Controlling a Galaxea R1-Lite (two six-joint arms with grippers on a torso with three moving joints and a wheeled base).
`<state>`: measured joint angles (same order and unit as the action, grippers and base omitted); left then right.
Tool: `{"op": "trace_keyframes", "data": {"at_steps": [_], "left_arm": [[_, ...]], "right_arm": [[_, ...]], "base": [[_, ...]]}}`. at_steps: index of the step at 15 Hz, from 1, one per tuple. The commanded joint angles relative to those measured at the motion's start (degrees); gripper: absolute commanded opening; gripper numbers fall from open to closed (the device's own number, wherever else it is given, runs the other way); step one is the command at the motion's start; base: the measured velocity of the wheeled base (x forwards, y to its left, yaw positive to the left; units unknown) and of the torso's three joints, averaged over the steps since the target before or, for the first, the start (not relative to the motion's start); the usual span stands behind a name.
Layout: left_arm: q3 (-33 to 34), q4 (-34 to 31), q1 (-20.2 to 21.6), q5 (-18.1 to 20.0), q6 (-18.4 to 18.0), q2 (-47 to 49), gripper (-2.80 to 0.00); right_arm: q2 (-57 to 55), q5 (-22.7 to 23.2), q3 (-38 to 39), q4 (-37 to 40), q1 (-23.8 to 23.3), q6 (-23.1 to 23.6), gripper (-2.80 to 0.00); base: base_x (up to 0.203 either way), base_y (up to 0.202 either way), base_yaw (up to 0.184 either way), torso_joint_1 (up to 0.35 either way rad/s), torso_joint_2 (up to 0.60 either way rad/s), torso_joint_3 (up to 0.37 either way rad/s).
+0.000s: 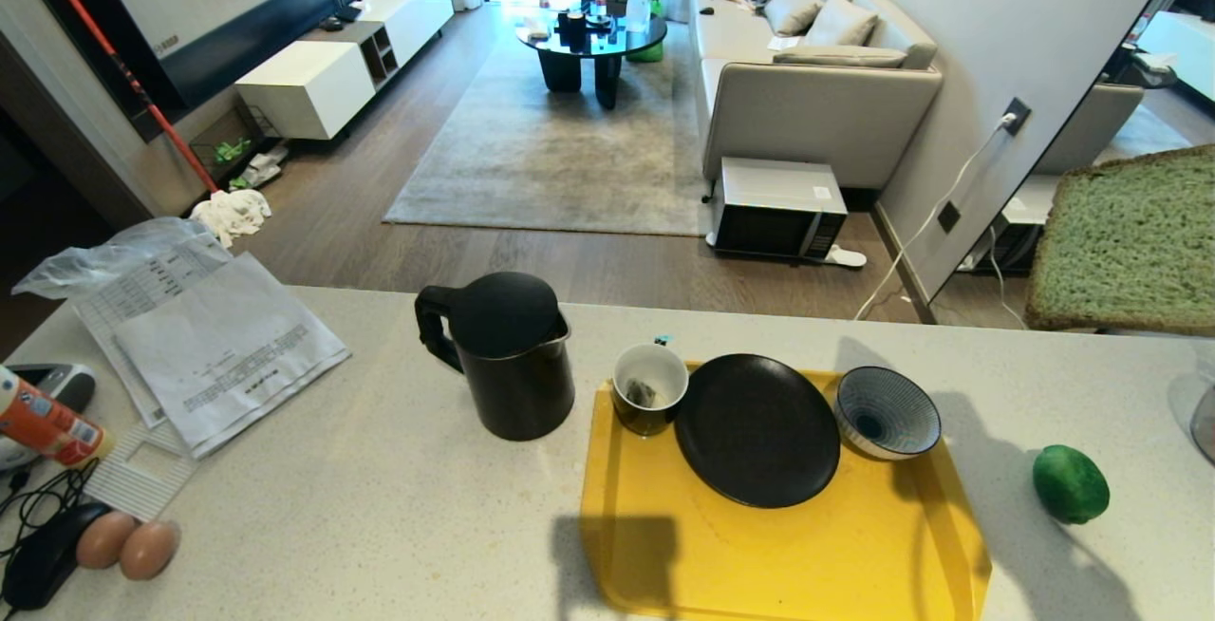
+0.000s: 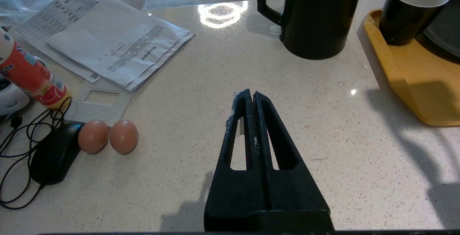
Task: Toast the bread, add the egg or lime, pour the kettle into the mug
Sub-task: Put the bread slices in the toaster
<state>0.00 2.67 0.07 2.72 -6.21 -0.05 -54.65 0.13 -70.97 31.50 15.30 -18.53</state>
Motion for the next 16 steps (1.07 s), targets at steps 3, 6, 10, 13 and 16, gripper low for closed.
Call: {"op": "trace_keyframes", "data": {"at_steps": [3, 6, 10, 13, 16], "left_arm": [[0.97, -0.03, 0.01, -0.08, 0.05, -0.13, -2.80], [0.97, -0.03, 0.01, -0.08, 0.14, -0.13, -2.80], [0.97, -0.03, 0.01, -0.08, 0.14, -0.13, -2.80], [0.97, -0.03, 0.01, -0.08, 0.14, -0.13, -2.80], [0.97, -0.03, 0.01, -0.08, 0.14, -0.13, -2.80]], "right_arm": [[0.25, -0.49, 0.05, 0.23, -0.18, -0.10, -2.80], [0.44, -1.21, -0.06, 0.21, -0.66, -0.03, -2.80], [2.64, -1.24, -0.11, 1.05, -2.03, 1.17, -2.80], [3.76, -1.19, 0.44, 2.39, -2.03, 1.22, -2.80], [5.36, -1.34, 0.21, 4.02, -2.03, 1.33, -2.80]], "base": [[0.000, 0.000, 0.000, 0.000, 0.00, 0.000], [0.000, 0.000, 0.000, 0.000, 0.00, 0.000], [0.000, 0.000, 0.000, 0.000, 0.00, 0.000], [0.000, 0.000, 0.000, 0.000, 0.00, 0.000], [0.000, 0.000, 0.000, 0.000, 0.00, 0.000]]}}
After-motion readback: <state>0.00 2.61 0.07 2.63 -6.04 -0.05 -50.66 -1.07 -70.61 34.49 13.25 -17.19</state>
